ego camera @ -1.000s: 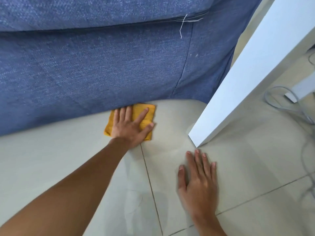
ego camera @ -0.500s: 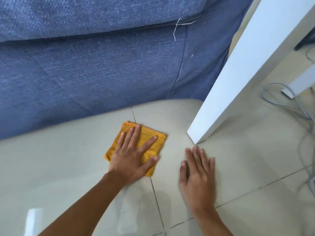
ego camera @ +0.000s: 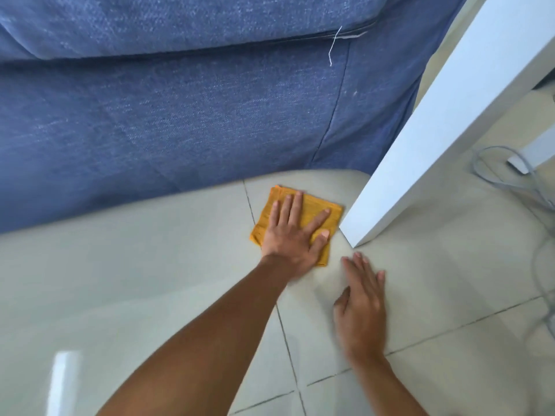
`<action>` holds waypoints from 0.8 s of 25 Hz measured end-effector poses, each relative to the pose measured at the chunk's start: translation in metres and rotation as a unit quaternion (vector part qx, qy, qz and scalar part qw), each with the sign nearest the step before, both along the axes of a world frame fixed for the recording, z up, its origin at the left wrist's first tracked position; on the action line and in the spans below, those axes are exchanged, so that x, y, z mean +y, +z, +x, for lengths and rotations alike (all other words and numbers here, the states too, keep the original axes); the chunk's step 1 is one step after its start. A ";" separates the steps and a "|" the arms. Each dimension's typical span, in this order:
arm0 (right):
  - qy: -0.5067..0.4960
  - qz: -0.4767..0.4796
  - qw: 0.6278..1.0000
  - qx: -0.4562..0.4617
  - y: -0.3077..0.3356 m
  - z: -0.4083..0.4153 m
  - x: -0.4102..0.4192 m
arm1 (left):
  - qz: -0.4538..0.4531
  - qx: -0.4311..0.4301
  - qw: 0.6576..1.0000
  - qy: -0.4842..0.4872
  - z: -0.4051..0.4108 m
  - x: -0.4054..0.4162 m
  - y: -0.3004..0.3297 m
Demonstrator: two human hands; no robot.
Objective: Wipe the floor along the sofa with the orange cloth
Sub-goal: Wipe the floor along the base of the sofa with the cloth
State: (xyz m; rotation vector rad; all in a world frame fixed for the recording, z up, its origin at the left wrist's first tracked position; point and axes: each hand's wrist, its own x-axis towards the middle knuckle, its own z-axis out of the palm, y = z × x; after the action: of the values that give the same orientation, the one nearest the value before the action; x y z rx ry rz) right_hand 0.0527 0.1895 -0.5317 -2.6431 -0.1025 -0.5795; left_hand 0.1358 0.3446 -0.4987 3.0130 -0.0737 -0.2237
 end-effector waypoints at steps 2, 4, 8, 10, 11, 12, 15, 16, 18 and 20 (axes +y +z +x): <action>-0.012 0.029 1.000 0.002 0.001 0.001 0.000 | -0.014 -0.007 1.000 -0.016 -0.050 0.001 0.005; -0.011 0.021 1.000 0.008 0.001 0.002 -0.001 | -0.019 -0.013 0.999 -0.027 -0.105 0.015 0.006; -0.010 -0.013 1.000 0.021 0.000 0.002 -0.002 | 0.016 -0.045 0.996 0.081 -0.151 0.113 -0.003; -0.017 -0.038 0.999 0.021 -0.001 0.003 0.002 | 0.025 -0.026 0.983 0.178 -0.140 0.165 -0.004; -0.021 -0.048 0.998 0.017 -0.003 0.004 0.004 | 0.025 -0.013 0.977 0.210 -0.130 0.179 -0.004; -0.024 -0.056 0.998 0.015 -0.005 0.004 0.005 | 0.025 -0.007 0.973 0.231 -0.118 0.180 -0.005; -0.009 -0.054 0.999 0.002 -0.006 0.002 0.005 | 0.010 -0.014 0.980 0.197 -0.084 0.127 -0.007; -0.005 -0.048 0.999 0.000 -0.007 0.002 0.003 | -0.001 -0.018 0.987 0.163 -0.081 0.100 -0.005; 0.003 -0.035 0.999 0.002 -0.005 0.004 -0.001 | -0.025 -0.020 0.994 0.104 -0.095 0.057 0.001; 0.011 -0.019 0.999 0.028 -0.002 0.009 -0.002 | -0.039 -0.028 0.996 0.069 -0.136 0.036 0.002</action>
State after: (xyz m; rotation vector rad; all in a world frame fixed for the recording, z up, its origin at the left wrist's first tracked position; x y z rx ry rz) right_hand 0.0615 0.1872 -0.5333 -2.6893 -0.1279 -0.4999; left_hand -0.0003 0.3805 -0.4967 2.9307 0.1174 -0.1205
